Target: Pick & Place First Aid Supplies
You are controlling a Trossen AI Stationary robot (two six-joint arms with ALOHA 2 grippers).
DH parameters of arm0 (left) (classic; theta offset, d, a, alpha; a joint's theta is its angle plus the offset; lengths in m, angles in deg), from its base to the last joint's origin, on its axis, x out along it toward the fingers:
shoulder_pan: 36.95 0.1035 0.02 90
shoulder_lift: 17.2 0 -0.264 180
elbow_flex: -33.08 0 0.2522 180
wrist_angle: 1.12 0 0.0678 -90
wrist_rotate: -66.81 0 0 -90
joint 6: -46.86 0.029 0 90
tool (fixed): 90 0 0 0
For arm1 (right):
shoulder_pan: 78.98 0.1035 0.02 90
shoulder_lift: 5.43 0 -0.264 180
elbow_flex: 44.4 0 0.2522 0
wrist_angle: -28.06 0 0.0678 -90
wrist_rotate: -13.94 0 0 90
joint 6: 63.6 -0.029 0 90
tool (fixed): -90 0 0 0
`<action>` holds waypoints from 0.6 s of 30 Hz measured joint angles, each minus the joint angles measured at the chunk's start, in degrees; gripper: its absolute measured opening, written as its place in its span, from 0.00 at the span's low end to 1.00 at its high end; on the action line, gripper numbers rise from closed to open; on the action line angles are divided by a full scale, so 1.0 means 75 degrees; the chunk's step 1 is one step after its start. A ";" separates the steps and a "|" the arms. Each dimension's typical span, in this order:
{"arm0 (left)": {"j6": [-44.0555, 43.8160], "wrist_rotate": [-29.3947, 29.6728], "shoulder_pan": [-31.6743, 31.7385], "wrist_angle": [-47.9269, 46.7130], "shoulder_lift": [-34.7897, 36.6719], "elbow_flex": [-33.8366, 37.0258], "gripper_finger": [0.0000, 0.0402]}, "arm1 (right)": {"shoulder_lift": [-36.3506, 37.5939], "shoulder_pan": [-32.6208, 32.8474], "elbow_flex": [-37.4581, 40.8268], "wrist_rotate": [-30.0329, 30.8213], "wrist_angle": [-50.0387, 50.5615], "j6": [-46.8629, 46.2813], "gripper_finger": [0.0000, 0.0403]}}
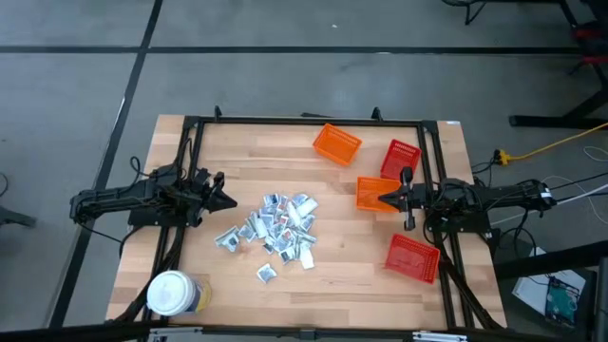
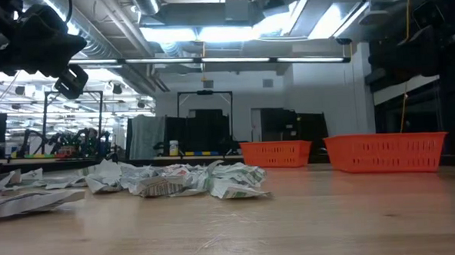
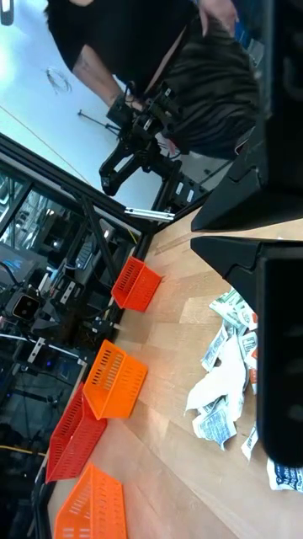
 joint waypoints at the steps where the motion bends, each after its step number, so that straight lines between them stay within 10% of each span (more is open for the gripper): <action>1: 0.0000 -0.0001 -0.0001 0.0000 0.0000 -0.0001 0.04 | 0.0003 0.0001 0.0003 0.0000 0.0000 0.0000 0.04; 14: 0.0000 -0.0002 0.0000 0.0003 0.0000 -0.0002 0.04 | 0.0002 -0.0013 0.0000 0.0457 -0.0450 -0.3740 0.04; 18: 0.0000 -0.0001 -0.0001 0.0002 0.0000 -0.0002 0.04 | 0.0000 -0.0013 0.0000 -0.0248 -0.0755 -0.3003 0.04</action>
